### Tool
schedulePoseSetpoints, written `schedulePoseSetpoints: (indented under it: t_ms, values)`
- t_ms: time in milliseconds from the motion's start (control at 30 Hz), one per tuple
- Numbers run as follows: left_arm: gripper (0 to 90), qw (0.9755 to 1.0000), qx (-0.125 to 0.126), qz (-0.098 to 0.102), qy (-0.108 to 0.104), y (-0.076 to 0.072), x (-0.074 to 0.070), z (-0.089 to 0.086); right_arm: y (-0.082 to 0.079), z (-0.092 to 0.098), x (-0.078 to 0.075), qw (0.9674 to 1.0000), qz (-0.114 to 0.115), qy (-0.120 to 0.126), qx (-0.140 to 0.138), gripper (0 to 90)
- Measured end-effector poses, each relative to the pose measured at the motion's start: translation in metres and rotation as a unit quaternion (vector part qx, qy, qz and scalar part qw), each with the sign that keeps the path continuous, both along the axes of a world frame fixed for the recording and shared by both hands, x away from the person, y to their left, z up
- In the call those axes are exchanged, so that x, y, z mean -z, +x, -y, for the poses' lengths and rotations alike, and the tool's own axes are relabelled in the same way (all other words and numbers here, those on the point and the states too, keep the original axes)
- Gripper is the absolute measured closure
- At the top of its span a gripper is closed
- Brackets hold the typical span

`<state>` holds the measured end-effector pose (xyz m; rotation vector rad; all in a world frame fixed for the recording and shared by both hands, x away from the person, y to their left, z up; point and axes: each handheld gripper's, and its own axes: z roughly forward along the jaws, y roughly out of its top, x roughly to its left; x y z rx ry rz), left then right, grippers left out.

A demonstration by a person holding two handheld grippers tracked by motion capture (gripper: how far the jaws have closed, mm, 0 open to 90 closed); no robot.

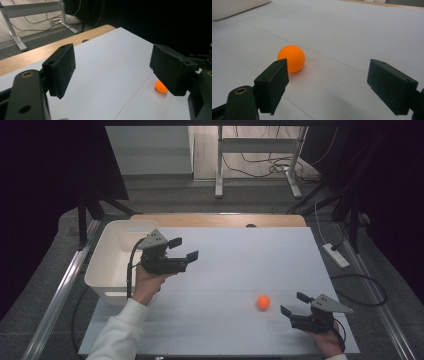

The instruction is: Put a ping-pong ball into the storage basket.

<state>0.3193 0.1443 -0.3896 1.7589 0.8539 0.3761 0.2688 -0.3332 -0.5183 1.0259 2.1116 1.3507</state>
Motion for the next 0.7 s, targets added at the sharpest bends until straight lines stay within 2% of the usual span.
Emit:
schedulePoseSetpoints:
  t_ms: [700]
  values:
    - [21.5, 0.9997, 0.021, -0.008, 0.008, -0.001, 0.011, 0.015, 0.003, -0.008, 0.001, 0.9999, -0.002, -0.009, -0.011, 17.4]
